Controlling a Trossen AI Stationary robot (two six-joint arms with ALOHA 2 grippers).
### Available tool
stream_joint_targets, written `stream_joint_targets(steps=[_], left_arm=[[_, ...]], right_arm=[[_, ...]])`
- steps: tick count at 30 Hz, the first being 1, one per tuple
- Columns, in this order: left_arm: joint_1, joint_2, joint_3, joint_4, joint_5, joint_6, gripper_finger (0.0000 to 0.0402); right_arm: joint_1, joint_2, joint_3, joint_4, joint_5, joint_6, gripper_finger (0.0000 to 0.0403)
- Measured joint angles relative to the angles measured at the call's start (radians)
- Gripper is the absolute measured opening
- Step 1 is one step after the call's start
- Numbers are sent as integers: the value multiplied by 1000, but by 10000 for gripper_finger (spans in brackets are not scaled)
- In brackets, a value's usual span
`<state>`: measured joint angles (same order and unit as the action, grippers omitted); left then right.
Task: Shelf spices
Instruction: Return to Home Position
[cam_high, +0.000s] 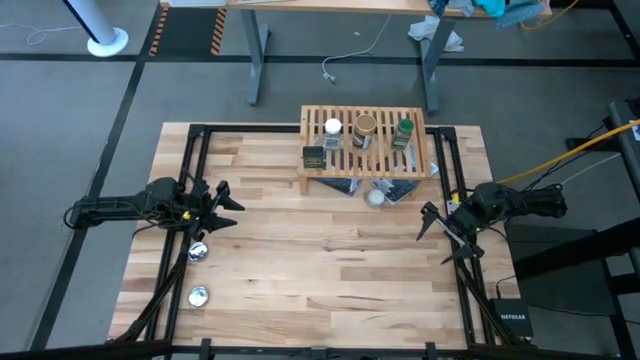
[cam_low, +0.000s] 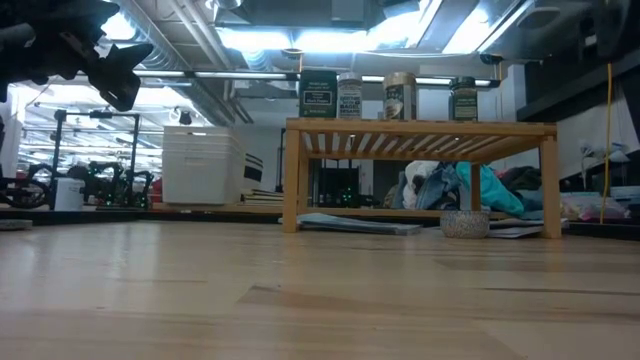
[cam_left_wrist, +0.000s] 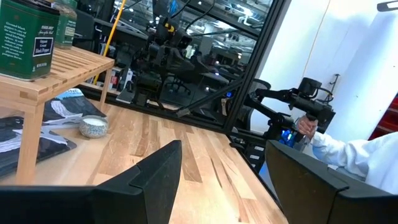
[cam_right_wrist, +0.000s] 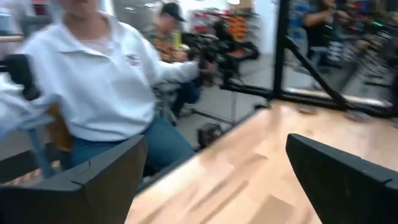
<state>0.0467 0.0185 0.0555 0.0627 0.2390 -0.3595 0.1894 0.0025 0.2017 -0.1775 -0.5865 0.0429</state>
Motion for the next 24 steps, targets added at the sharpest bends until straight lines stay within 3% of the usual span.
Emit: stream_joint_targets(steps=[5,14,24], left_arm=[[0,0,0,-2,0,0,225],[0,0,0,-22,0,0,225],[0,0,0,-25,0,-8,225]], right_arm=[[0,0,-2,-51,128,-7,390],[0,0,-1,-62,140,-51,390],[0,0,-1,64,116,-91,390]])
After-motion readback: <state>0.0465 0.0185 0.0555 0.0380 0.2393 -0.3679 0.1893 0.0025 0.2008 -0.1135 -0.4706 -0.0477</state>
